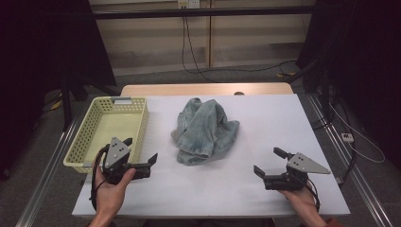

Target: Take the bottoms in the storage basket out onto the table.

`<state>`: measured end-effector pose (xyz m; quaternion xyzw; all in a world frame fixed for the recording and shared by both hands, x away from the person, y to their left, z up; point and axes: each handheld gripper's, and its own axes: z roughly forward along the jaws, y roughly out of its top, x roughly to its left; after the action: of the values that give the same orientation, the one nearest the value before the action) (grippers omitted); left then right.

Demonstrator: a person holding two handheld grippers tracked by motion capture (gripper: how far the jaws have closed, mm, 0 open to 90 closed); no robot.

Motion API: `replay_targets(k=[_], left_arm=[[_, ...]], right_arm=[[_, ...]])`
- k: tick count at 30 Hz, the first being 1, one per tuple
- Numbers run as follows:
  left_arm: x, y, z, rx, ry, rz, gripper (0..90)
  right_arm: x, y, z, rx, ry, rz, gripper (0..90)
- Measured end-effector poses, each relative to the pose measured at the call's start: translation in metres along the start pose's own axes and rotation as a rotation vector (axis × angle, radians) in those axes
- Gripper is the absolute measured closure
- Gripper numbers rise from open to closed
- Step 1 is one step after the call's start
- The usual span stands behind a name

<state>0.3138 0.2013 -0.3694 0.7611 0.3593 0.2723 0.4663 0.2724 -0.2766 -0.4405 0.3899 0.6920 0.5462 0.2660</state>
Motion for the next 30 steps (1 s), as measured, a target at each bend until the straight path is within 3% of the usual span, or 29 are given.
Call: replay_targets(k=[17, 22, 30], left_arm=[[-0.006, -0.025, 0.003, 0.057, -0.023, -0.016, 4.8], [-0.008, -0.036, 0.005, 0.051, -0.018, -0.018, 4.9], [-0.007, -0.045, 0.000, -0.005, -0.004, -0.079, 5.0]], right_arm=[[0.000, 0.000, 0.000, -0.001, 0.001, 0.001, 0.0], [0.000, 0.000, 0.000, -0.002, 0.002, -0.002, 0.0], [0.001, 0.000, -0.001, -0.006, 0.007, -0.011, 0.0]])
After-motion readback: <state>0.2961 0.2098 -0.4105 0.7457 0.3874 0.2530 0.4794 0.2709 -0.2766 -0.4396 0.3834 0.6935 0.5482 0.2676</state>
